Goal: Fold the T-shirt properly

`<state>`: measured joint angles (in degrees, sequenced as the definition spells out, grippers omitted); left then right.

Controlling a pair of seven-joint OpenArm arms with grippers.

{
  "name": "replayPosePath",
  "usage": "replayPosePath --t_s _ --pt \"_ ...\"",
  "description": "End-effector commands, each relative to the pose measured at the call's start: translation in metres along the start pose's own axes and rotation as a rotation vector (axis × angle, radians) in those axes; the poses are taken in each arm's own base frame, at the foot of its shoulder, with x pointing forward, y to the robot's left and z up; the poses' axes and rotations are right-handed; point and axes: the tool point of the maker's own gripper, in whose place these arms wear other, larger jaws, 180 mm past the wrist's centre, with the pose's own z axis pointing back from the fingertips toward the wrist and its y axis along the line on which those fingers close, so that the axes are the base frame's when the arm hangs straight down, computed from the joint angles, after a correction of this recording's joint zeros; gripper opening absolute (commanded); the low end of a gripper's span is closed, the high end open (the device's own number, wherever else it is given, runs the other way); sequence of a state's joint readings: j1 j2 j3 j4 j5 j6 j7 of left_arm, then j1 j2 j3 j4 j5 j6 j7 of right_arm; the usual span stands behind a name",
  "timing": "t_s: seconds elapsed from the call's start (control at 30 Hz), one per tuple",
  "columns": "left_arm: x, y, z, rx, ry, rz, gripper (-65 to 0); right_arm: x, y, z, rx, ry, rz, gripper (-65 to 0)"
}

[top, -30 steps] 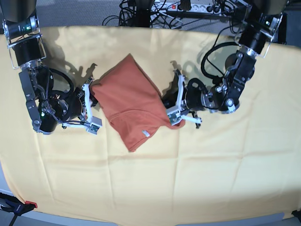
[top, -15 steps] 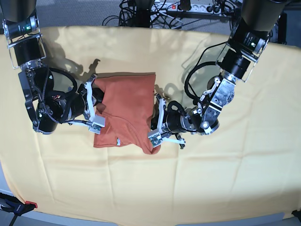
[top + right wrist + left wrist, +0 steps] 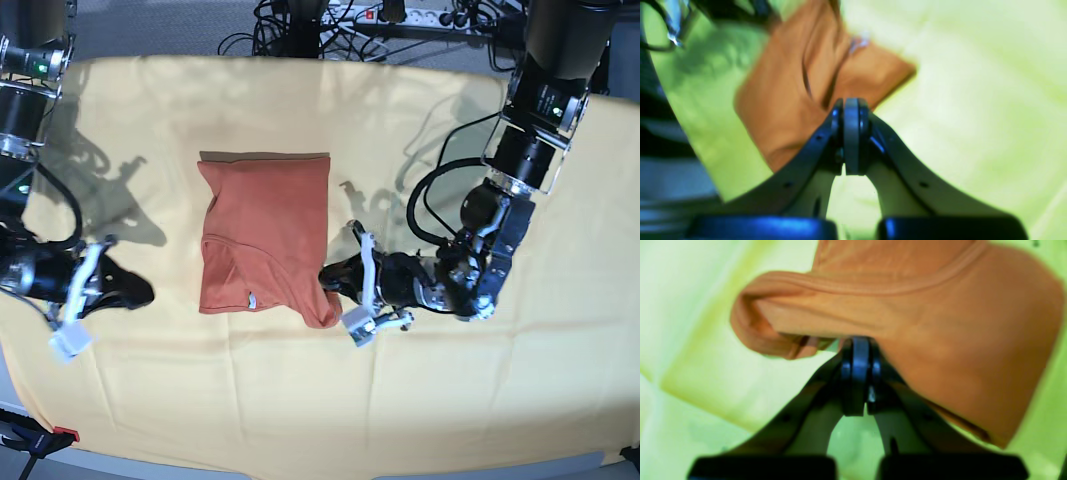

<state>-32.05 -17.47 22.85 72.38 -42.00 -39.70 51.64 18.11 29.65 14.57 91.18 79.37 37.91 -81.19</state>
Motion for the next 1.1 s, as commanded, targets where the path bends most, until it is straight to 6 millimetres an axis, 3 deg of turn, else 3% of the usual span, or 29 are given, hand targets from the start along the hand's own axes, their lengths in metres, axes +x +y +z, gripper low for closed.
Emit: replayPosePath --t_s 0.0,0.1,0.43,0.63,0.87,1.07 --pt "0.029 0.003 0.012 -0.009 -0.087 -0.004 -65.0 0.028 0.003 0.017 0.016 -0.112 0.023 -65.0" --pt "0.035 0.005 0.028 -0.039 -0.139 0.080 -65.0 0.021 -0.012 0.043 -0.046 -0.139 0.001 -65.0" --pt "0.037 0.004 0.067 -0.110 -0.197 0.175 -65.0 -0.043 -0.043 0.116 -0.260 -0.140 -0.176 -65.0" --pt "0.009 -0.007 0.088 -0.069 -0.131 0.118 -65.0 -0.088 -0.049 0.163 -0.386 -0.122 -0.288 -65.0" --pt "-0.043 -0.034 0.109 -0.056 -0.001 0.086 -65.0 -0.141 -0.038 0.201 -0.481 -0.032 -0.388 -65.0" --pt "-0.067 -0.059 0.136 -0.046 0.041 0.089 -65.0 -0.163 -0.017 0.242 -0.586 0.058 -0.389 -65.0"
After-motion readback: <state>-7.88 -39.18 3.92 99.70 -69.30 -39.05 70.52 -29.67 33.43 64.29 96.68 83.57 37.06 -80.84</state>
